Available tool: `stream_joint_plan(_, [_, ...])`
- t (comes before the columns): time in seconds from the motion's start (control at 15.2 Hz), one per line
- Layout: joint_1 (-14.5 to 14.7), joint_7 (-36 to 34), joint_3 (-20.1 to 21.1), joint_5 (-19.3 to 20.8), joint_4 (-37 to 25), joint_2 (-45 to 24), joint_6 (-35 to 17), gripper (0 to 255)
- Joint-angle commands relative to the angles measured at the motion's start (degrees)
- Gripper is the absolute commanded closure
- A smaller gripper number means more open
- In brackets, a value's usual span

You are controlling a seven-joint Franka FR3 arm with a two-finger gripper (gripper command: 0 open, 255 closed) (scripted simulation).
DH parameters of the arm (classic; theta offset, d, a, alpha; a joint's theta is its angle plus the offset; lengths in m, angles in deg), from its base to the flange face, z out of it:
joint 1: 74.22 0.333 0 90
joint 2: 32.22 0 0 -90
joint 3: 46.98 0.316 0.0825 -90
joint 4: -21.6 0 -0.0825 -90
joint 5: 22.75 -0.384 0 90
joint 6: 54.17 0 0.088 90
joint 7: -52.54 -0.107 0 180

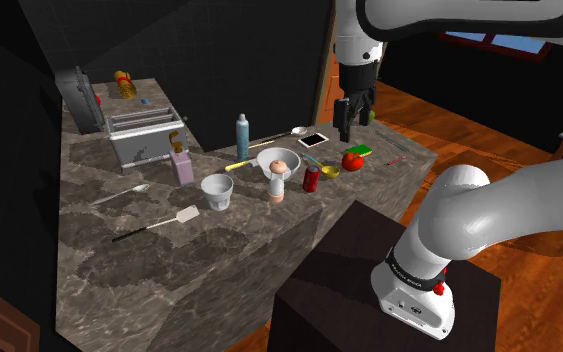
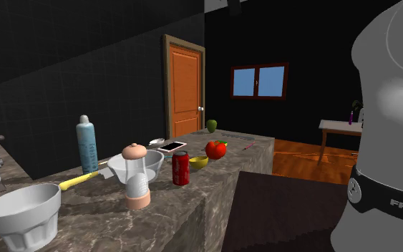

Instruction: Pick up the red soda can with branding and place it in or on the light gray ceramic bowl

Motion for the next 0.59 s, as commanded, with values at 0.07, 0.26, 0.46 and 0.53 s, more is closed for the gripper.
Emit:
stream_joint_plan(0.07, [-0.28,0.73,-0.85,0.62,1.41,-0.21,-2.06,0])
stream_joint_plan(0.26, [-1.2,2.85,-3.45,2.45,5.18,-1.47,-8.44,0])
stream_joint_plan(0.46, [-2.22,4.93,-6.11,4.22,8.23,-3.74,-15.12,0])
stream_joint_plan(0.53, [-2.56,5.6,-7.03,4.78,9.08,-4.73,-17.4,0])
